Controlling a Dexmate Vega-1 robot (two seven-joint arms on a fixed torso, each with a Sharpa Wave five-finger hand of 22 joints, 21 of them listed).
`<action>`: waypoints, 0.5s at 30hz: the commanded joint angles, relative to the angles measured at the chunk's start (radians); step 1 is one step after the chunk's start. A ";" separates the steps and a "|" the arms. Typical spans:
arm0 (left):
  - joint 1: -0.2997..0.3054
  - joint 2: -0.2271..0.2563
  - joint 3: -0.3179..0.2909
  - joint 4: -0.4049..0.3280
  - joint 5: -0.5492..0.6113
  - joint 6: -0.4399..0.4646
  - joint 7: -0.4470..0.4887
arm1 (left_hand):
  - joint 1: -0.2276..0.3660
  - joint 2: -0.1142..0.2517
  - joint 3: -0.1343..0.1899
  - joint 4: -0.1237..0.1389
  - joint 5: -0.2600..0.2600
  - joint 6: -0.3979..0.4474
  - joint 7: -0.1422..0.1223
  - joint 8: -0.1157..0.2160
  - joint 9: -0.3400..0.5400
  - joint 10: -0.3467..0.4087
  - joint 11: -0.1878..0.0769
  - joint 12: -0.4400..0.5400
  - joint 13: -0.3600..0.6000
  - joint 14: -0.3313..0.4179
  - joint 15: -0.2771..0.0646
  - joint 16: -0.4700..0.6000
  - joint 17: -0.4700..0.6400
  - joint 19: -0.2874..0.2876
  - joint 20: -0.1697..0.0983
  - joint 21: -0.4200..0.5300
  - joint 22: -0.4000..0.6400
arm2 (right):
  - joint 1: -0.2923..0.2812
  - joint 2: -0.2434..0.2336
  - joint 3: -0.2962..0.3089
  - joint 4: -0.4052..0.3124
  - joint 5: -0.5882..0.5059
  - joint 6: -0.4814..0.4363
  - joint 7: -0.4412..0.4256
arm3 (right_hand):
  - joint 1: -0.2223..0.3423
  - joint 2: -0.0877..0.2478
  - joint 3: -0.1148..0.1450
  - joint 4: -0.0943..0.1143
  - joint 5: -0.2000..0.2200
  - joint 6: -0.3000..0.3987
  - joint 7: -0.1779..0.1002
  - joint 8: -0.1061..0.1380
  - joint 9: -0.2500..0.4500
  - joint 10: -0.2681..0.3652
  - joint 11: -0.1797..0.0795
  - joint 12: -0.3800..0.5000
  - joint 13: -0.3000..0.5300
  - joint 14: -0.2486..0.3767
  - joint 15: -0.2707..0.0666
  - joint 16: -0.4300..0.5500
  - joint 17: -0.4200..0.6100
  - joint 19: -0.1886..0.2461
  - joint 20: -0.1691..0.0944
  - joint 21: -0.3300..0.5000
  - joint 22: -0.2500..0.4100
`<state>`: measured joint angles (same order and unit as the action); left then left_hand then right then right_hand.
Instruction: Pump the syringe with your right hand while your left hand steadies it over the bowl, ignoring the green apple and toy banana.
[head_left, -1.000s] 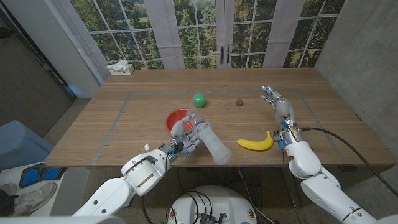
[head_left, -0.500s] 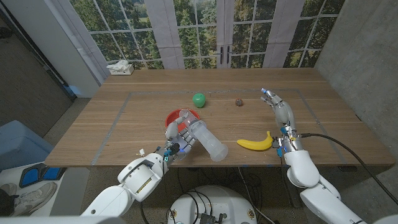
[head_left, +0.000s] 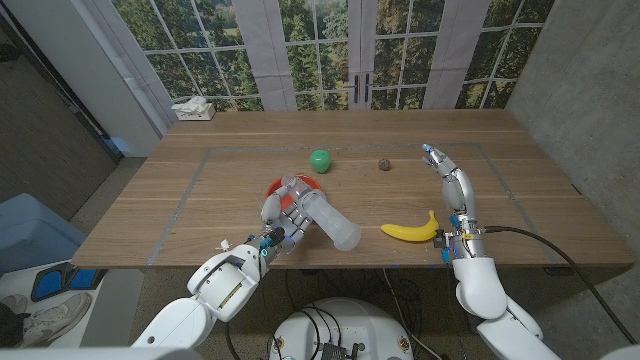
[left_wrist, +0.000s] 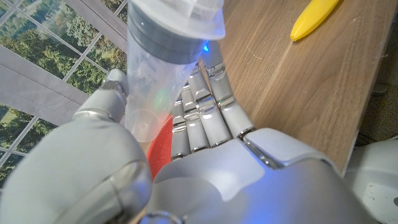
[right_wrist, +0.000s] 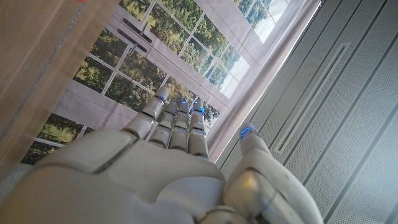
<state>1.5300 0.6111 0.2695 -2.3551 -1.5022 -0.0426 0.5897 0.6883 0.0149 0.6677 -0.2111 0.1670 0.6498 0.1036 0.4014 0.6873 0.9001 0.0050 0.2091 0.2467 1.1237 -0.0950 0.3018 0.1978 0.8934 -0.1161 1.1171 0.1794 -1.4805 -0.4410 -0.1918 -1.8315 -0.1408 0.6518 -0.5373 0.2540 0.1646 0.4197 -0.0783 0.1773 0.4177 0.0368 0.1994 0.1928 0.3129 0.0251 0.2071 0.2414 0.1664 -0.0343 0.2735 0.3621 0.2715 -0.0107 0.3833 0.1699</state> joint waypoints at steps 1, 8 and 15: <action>-0.011 -0.012 -0.010 0.015 -0.024 0.001 -0.006 | 0.121 0.170 0.136 0.091 0.008 0.005 0.002 0.072 0.008 0.207 -0.209 -0.006 0.001 0.123 -0.135 -0.001 0.006 0.003 -0.081 0.006 0.003 | -0.032 0.070 0.020 0.018 -0.188 0.074 -0.103 | -0.014 0.002 -0.003 0.009 -0.001 0.003 -0.007 0.000 0.002 0.002 -0.004 0.002 0.001 0.011 -0.005 0.007 0.003 0.007 0.003 -0.004 0.004; -0.016 -0.010 -0.011 0.019 -0.027 0.009 -0.012 | 0.118 0.170 0.140 0.089 0.008 0.004 0.003 0.078 0.015 0.208 -0.211 -0.007 -0.002 0.125 -0.135 -0.002 0.006 0.003 -0.081 0.008 0.004 | -0.050 0.092 0.027 0.012 -0.322 0.109 -0.179 | -0.026 -0.007 -0.010 0.015 -0.002 -0.003 -0.016 -0.003 0.001 0.007 -0.002 0.004 -0.001 0.015 -0.009 0.008 0.002 0.014 -0.001 -0.006 0.004; -0.021 -0.010 -0.009 0.022 -0.033 0.016 -0.016 | 0.115 0.170 0.144 0.087 0.008 0.004 0.005 0.082 0.019 0.210 -0.207 -0.007 -0.006 0.126 -0.135 -0.003 0.007 0.003 -0.082 0.010 0.004 | -0.070 0.094 0.023 0.001 -0.418 0.115 -0.231 | -0.038 -0.009 -0.014 0.022 0.000 0.004 -0.018 0.000 0.000 0.019 -0.002 0.009 -0.003 0.029 -0.015 0.012 0.002 0.026 -0.008 -0.008 0.004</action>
<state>1.5173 0.6026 0.2610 -2.3396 -1.5250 -0.0384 0.5804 0.6869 0.0163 0.6677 -0.2112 0.1710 0.6478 0.1056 0.4015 0.7021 0.9002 0.0052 0.2033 0.2413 1.1238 -0.0950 0.2979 0.2028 0.8916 -0.1143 1.1211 0.1791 -1.5256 -0.3671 -0.1695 -1.8226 -0.3982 0.7351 -0.6770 0.2250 0.1569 0.4035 -0.0621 0.1774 0.4178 0.0262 0.1994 0.1906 0.3183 0.0196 0.2101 0.2365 0.1865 -0.0390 0.2778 0.3622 0.2897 -0.0218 0.3774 0.1699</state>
